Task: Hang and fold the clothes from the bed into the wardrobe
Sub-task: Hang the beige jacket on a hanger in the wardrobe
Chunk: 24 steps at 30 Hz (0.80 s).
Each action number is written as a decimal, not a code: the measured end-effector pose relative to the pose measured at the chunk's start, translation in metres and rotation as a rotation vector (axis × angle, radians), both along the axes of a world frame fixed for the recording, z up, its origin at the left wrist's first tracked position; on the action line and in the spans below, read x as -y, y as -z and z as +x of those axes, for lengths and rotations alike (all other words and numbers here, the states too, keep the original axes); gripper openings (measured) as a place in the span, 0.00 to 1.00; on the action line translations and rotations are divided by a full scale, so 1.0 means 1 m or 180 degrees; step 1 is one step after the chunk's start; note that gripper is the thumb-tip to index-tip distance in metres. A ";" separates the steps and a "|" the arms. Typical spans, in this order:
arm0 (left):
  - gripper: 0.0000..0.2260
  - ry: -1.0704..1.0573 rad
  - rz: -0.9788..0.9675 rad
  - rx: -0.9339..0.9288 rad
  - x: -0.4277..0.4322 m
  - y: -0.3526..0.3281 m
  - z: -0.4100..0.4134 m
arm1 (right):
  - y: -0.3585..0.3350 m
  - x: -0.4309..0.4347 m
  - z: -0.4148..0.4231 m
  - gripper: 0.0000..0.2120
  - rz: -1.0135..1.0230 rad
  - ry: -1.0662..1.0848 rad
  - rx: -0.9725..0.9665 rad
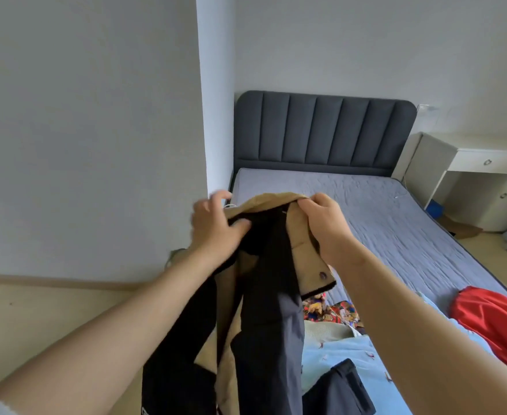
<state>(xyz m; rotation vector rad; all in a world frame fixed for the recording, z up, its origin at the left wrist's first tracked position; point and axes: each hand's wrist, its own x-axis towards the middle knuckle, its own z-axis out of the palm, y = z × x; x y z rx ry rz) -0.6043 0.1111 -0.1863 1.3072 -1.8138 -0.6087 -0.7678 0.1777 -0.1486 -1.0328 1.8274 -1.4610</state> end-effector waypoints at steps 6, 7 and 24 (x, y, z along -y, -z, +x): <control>0.30 0.1417 0.0620 0.0071 -0.027 0.027 -0.031 | -0.009 0.002 0.009 0.11 -0.0062 0.0016 0.0472; 0.21 0.1179 0.0691 -0.0130 -0.026 0.024 -0.031 | -0.007 -0.001 0.007 0.10 -0.0127 -0.0037 0.0734; 0.12 0.2361 0.1008 -0.2458 -0.020 -0.179 -0.028 | -0.004 -0.014 -0.014 0.46 0.0160 -0.0539 0.1298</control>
